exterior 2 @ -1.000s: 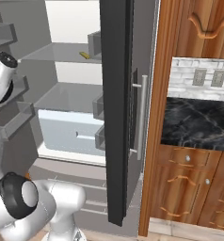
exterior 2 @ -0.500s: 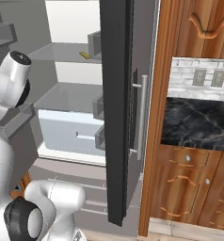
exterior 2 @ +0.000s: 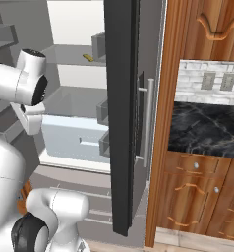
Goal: Retrieve the butter from the fridge and place it on a plate on the dining table. Then retrieve the butter knife by the fridge and place it near the plate.
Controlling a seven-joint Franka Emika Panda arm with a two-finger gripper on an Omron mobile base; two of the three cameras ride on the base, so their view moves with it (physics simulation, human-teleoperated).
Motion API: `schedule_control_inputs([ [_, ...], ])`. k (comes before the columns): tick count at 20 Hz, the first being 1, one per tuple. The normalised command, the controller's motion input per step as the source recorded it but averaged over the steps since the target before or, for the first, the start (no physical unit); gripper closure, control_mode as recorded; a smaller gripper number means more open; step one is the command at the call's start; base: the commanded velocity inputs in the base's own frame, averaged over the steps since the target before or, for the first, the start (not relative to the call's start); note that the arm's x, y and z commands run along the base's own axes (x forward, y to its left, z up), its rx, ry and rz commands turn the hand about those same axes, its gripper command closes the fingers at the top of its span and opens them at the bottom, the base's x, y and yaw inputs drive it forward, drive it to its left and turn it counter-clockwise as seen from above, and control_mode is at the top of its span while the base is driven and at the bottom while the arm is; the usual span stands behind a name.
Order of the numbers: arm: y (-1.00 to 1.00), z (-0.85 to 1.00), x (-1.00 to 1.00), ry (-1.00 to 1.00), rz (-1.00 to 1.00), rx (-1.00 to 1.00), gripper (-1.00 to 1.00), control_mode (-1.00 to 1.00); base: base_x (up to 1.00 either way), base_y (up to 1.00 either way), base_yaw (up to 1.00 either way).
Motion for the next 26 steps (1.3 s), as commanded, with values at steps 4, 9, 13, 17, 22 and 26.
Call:
schedule_control_inputs([
  [4,-0.77,-0.19,-0.61,-0.15,0.55,-0.43,-1.00,-1.00,0.00,0.00,0.00],
  [9,-0.45,-0.32,-0.76,-0.08,0.60,-0.14,-1.00,-1.00,0.00,0.00,0.00],
  [13,-0.03,-0.09,-0.16,0.00,0.06,-0.01,-1.00,-1.00,0.00,0.00,0.00],
  [17,-0.02,-0.04,0.01,0.01,-0.04,-0.02,-1.00,-1.00,0.00,0.00,0.00],
  [22,0.00,0.00,0.00,0.00,0.00,0.00,-1.00,-1.00,0.00,0.00,0.00],
  [26,0.16,0.00,0.00,0.00,-0.03,0.00,-1.00,-1.00,0.00,0.00,0.00],
])
